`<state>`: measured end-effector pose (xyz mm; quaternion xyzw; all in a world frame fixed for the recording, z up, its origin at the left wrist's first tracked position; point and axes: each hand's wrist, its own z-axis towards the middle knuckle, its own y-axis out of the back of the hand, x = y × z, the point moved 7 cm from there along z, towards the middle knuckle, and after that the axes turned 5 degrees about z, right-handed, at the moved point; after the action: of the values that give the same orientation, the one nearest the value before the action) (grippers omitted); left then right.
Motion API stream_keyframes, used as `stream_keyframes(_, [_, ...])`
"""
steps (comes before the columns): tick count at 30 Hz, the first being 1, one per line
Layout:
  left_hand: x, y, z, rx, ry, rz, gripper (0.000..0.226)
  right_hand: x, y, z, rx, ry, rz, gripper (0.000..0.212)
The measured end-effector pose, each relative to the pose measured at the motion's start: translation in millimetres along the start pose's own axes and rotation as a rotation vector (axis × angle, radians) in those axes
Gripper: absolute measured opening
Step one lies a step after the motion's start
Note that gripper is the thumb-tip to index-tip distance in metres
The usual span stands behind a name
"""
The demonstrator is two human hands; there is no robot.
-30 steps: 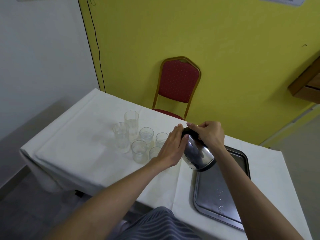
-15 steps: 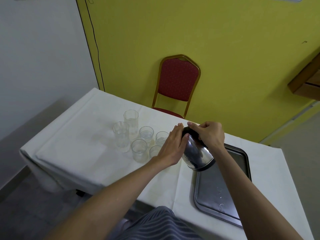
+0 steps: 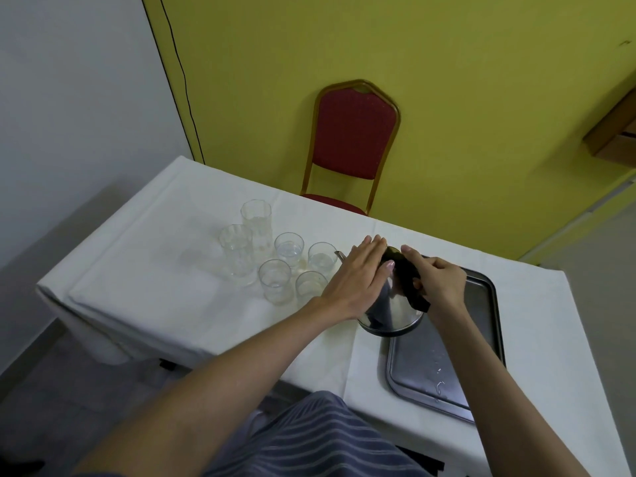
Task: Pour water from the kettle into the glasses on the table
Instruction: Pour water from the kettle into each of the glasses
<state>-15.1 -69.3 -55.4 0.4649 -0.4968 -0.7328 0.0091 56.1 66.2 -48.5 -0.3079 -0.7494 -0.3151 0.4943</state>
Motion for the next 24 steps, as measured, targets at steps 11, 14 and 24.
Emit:
stream_keyframes(11, [-1.3,10.9,-15.5,-0.153,-0.062,0.029,0.053,8.1,-7.4,-12.8,0.142,0.032,0.107,0.043])
stream_keyframes(14, [5.7,20.6,-29.6,-0.217,0.002,-0.033,0.056,21.3,-20.9,-16.2,0.206,0.095,0.04,0.043])
stream_keyframes(24, [38.8,45.4,-70.9,-0.402,0.239,-0.176,0.053,40.4,-83.5,-39.4,0.271,0.218,-0.281,0.047])
